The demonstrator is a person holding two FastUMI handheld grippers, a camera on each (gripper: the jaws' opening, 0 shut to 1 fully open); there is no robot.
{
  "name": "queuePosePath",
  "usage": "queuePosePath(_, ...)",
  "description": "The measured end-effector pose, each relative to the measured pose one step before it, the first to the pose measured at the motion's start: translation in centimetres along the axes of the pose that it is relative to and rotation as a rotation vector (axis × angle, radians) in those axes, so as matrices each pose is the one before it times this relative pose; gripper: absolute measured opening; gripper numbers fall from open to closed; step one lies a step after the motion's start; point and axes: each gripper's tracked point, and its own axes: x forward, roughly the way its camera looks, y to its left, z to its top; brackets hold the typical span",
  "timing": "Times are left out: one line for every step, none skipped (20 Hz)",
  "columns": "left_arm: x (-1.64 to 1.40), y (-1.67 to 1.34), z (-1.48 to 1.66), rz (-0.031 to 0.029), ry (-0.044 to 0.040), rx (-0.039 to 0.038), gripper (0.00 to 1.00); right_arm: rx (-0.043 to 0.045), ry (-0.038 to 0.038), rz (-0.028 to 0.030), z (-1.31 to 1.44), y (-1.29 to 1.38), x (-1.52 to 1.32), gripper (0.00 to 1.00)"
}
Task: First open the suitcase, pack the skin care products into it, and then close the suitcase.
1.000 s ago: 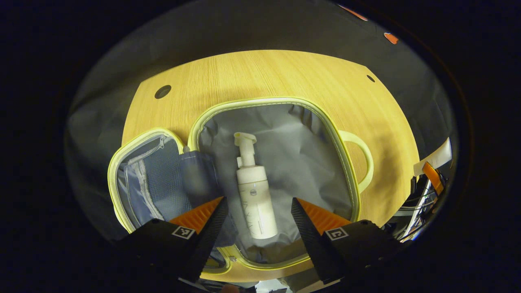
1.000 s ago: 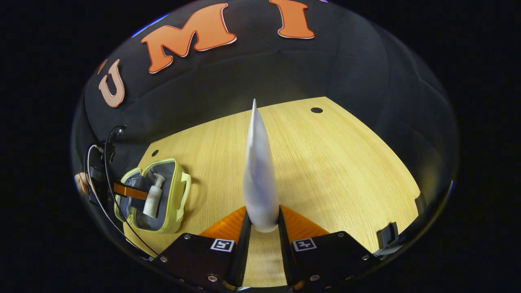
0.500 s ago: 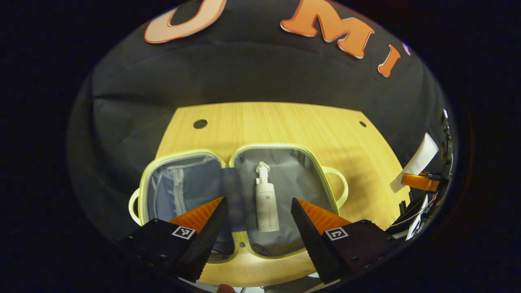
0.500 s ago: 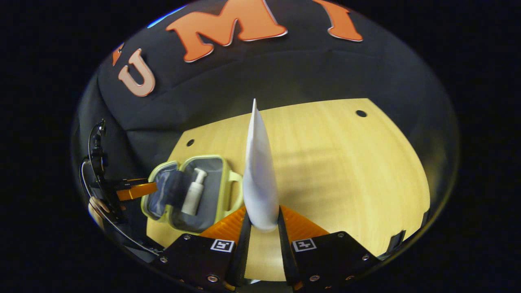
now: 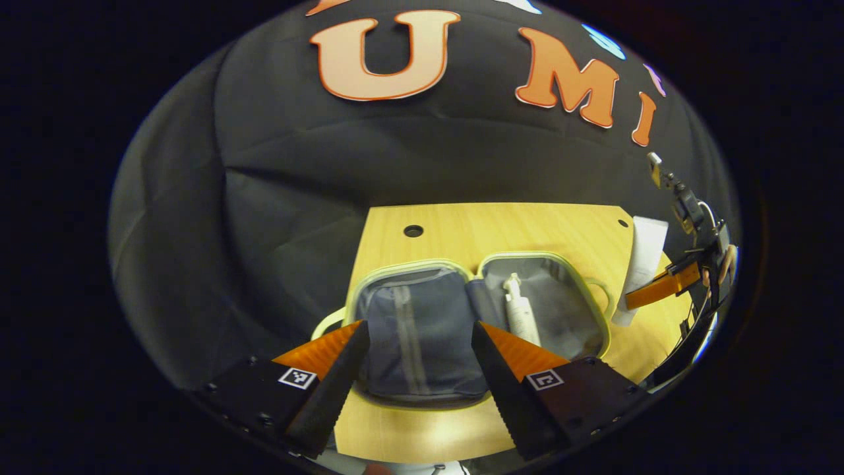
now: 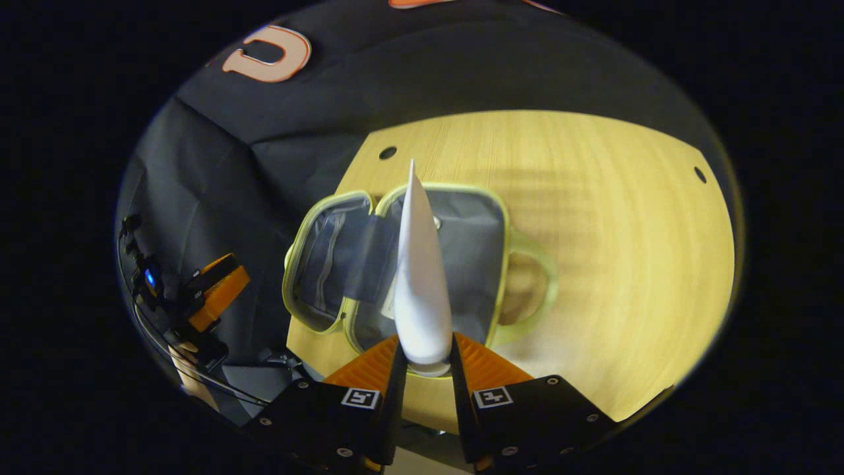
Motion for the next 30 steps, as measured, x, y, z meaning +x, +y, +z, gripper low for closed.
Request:
queuePosePath(-0.369,1.154,-0.343,0.01451,0.00278,-0.01070,0.99,0.01055,0.04969,-0.00954,0.150,-0.681,1.071,0.38)
queuePosePath(-0.469,1.306,-0.619,0.01494,0.00417,-0.00797,0.99,0.00545,0.04331,-0.00980,0.193,-0.198,1.061,0.33)
queuePosePath(-0.257,1.279,-0.596,0.01708,0.00556,-0.00701,0.99,0.00948,0.03054,-0.01309,0.562,-0.468,0.794,0.37)
queuePosePath(-0.147,0.970,-0.542,0.01555,0.00651,-0.00649,0.99,0.01290,0.02851,-0.00769,0.027,0.068,1.041,0.38)
queuePosePath(-0.040,0.992,-0.472,0.01561,0.00578,-0.00714,0.99,0.01694,0.01413,-0.00637,-0.102,0.080,0.884,0.38)
queuePosePath(-0.078,0.751,-0.496,0.01154,0.00786,-0.00745,0.99,0.01947,0.01624,-0.00326,-0.131,-0.049,0.715,0.43)
queuePosePath(0.022,0.560,-0.483,0.00474,0.00916,-0.00670,0.99,0.02081,0.00763,-0.00534,0.460,-0.317,0.173,0.38)
queuePosePath(-0.068,0.299,-0.495,0.00089,0.01338,-0.00900,0.99,0.01662,0.00941,-0.00847,-0.306,-0.098,0.866,0.38)
queuePosePath(-0.068,0.241,-0.276,-0.00109,0.00719,-0.00748,0.99,0.01449,0.00712,-0.00867,0.270,-0.162,0.576,0.43)
queuePosePath(0.040,0.179,-0.273,0.00053,0.00379,-0.00333,1.00,0.00979,0.00324,-0.00656,-0.024,-0.087,0.511,0.38)
queuePosePath(0.017,0.082,-0.064,0.00111,0.00287,0.00254,1.00,0.01257,0.00020,-0.00711,0.149,-0.079,0.354,0.38)
queuePosePath(-0.056,0.133,-0.046,0.00110,-0.00115,0.00550,1.00,0.01107,0.00236,0.00255,0.149,0.047,0.045,0.45)
queuePosePath(-0.027,0.043,0.159,0.00152,-0.00130,0.00675,1.00,0.01433,-0.00454,0.00981,0.155,0.284,-0.237,0.41)
queuePosePath(-0.053,-0.022,0.013,0.00109,-0.00207,0.00455,0.99,0.01467,-0.01060,0.01994,0.394,0.480,-0.370,0.46)
queuePosePath(0.046,-0.065,0.128,-0.00036,-0.00063,0.00051,0.99,0.01201,-0.01718,0.01116,0.300,0.467,-0.242,0.38)
queuePosePath(0.161,0.023,0.259,-0.00121,-0.00426,-0.00333,1.00,0.00606,-0.01129,0.00929,0.276,0.237,-0.444,0.47)
queuePosePath(0.183,-0.040,0.269,-0.00220,-0.00432,-0.00586,0.99,0.00472,-0.00801,0.01009,0.112,0.200,-0.575,0.49)
queuePosePath(0.272,-0.041,-0.258,-0.00088,-0.00316,-0.00856,0.99,-0.00052,-0.00739,0.00857,0.046,0.082,-0.521,0.55)
queuePosePath(0.374,0.018,-0.021,0.00030,-0.00115,-0.00731,0.99,-0.00301,-0.00892,0.00564,-0.126,0.173,-0.272,0.59)
queuePosePath(0.222,0.202,0.141,0.00249,-0.00056,-0.00860,0.99,-0.00270,-0.01132,0.00600,0.075,0.077,-0.374,0.55)
queuePosePath(0.088,0.199,0.115,0.00224,-0.00105,-0.00870,0.99,0.00124,-0.01002,0.01444,-0.036,0.165,-0.700,0.68)
queuePosePath(0.051,0.326,0.014,0.00506,-0.00004,-0.01273,0.99,0.00410,-0.01022,0.01329,0.105,0.227,-0.592,0.74)
queuePosePath(0.164,0.640,-0.003,0.00711,0.00051,-0.01412,0.99,0.00507,-0.01192,0.01175,0.017,0.403,-0.355,0.69)
queuePosePath(0.350,0.599,-0.192,0.00648,-0.00204,-0.01025,0.99,0.00220,-0.01748,0.01032,0.269,0.157,-0.708,0.87)
queuePosePath(0.461,0.814,-0.023,0.00488,-0.00323,-0.00661,0.99,0.00012,-0.02014,0.00952,0.067,0.270,-0.505,0.92)
queuePosePath(0.531,1.066,0.066,0.00660,-0.00553,-0.00313,0.99,-0.00021,-0.01735,0.01118,0.111,0.340,-0.550,0.96)
queuePosePath(0.800,0.956,0.061,-0.00118,-0.00241,-0.00149,0.99,0.00154,-0.01644,0.01717,0.049,0.409,-0.633,0.96)
queuePosePath(0.976,0.801,0.104,-0.01002,-0.00448,-0.00807,0.99,-0.00654,-0.02082,0.01800,0.298,0.497,-0.479,0.96)
queuePosePath(1.053,0.736,0.026,-0.01610,0.00510,-0.01665,0.99,-0.00945,-0.02034,0.00185,0.072,0.031,-0.428,0.96)
queuePosePath(1.122,0.659,-0.156,-0.02467,0.00503,-0.01788,0.99,-0.00622,-0.02240,-0.00305,0.163,0.024,-0.391,0.96)
